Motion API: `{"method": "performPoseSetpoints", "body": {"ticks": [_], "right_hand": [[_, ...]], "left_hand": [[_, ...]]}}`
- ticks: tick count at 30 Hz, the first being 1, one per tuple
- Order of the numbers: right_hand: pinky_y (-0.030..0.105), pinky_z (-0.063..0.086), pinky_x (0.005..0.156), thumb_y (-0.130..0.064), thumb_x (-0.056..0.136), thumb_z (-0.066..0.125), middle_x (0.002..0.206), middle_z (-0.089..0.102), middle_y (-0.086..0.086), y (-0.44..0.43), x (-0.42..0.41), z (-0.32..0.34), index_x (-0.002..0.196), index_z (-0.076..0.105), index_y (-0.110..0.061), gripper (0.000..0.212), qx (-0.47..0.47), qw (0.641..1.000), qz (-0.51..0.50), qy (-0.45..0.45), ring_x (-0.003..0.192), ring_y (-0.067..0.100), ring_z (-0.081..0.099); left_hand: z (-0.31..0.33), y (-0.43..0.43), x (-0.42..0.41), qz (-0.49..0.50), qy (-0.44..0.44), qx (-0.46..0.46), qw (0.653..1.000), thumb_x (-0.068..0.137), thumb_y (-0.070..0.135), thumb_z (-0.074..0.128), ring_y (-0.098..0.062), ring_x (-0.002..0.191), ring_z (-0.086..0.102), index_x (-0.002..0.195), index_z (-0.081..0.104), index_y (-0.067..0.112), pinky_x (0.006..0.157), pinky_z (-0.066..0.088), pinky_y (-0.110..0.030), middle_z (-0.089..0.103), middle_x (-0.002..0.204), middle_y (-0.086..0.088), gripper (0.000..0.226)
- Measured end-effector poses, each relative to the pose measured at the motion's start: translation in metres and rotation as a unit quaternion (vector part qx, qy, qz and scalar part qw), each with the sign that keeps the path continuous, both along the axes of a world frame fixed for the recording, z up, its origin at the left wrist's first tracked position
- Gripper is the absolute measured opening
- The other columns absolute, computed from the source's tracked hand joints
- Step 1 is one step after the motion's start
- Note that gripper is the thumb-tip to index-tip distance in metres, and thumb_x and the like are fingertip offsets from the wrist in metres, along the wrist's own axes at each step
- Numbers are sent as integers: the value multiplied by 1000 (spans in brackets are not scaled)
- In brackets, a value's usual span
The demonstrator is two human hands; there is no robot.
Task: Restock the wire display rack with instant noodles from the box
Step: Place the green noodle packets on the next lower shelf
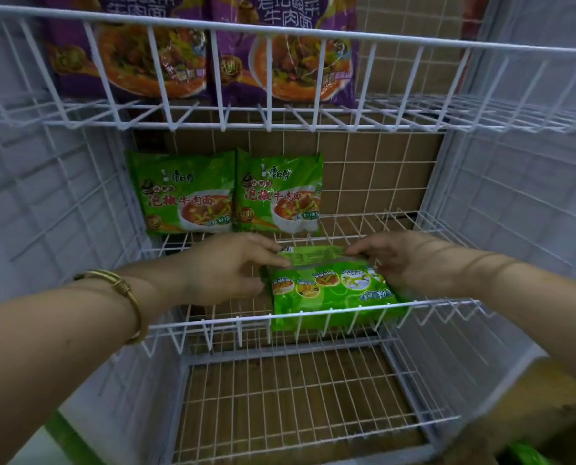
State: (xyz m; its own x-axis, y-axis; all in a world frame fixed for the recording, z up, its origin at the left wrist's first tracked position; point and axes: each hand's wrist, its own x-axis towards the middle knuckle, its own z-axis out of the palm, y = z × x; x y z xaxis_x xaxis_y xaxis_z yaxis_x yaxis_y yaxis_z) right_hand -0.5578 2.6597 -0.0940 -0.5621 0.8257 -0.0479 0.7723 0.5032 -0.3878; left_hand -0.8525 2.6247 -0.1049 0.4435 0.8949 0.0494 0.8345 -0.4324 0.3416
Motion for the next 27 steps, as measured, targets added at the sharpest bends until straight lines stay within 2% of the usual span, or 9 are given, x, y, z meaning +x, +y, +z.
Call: {"method": "performPoseSetpoints", "body": {"ticks": [2, 4, 5, 8, 11, 16, 20, 24, 27], "right_hand": [[26, 47, 103, 12, 93, 53, 128, 66, -3, 1, 0, -1, 122, 64, -36, 57, -76, 993, -36, 85, 120, 12, 62], [21, 51, 97, 10, 93, 57, 116, 72, -10, 3, 2, -2, 110, 63, -45, 58, -110, 981, -64, 145, 114, 8, 65], [21, 52, 95, 4, 92, 62, 111, 73, -10, 6, 1, -3, 107, 63, -46, 52, -107, 978, -75, 165, 110, 8, 67], [33, 57, 91, -5, 93, 64, 111, 72, 7, 13, -4, -3, 108, 67, -24, 24, -142, 940, -129, 282, 103, 18, 69], [36, 59, 81, -15, 99, 57, 116, 69, 11, 18, -14, -4, 107, 63, -17, 10, -179, 906, -166, 347, 106, 22, 68], [40, 57, 83, -25, 103, 50, 105, 75, 3, 29, -24, -3, 119, 61, -22, 20, -217, 870, -180, 405, 96, 19, 71], [41, 58, 79, -25, 104, 50, 115, 71, 13, 41, -31, -7, 123, 59, -10, 26, -220, 846, -230, 427, 101, 30, 70], [42, 58, 81, -2, 102, 44, 116, 70, 19, 47, -37, -9, 122, 61, -5, 26, -222, 835, -250, 438, 106, 35, 68], [43, 56, 88, 7, 94, 44, 107, 73, 14, 47, -33, -10, 105, 67, -13, 33, -228, 845, -216, 433, 98, 29, 68]], "left_hand": [[-1, 2, -4, 1, -41, -9, 999, 93, 13, 63, 9, 127, 37, 128, 55, 48, 109, 29, -18, 43, 141, 25, 50], [-4, 4, -6, -3, -165, -64, 984, 93, 10, 62, 13, 122, 47, 121, 60, 47, 109, 38, -20, 53, 132, 30, 46], [-5, 3, -5, 0, -245, -104, 964, 91, 11, 63, 8, 119, 55, 119, 65, 40, 104, 44, -21, 61, 127, 26, 40], [-4, 7, 0, 103, -378, -144, 909, 93, 11, 61, -14, 104, 68, 105, 72, 21, 82, 58, -22, 74, 108, 5, 19], [-2, 15, 5, 171, -433, -162, 870, 98, 12, 56, -19, 102, 70, 100, 70, 20, 78, 58, -34, 76, 98, 5, 16], [2, 30, 10, 228, -466, -139, 844, 99, 28, 55, -33, 101, 68, 116, 64, 20, 68, 57, -35, 70, 115, -6, 21], [1, 37, 13, 247, -487, -140, 826, 98, 25, 58, -33, 99, 69, 123, 60, 14, 73, 59, -36, 69, 114, -9, 28], [2, 40, 14, 227, -495, -151, 825, 92, 14, 65, -28, 94, 72, 120, 58, 15, 85, 59, -41, 71, 109, -7, 29], [-1, 41, 15, 217, -465, -143, 846, 86, 15, 72, -24, 95, 72, 120, 57, 14, 87, 58, -43, 73, 106, -5, 37]]}}
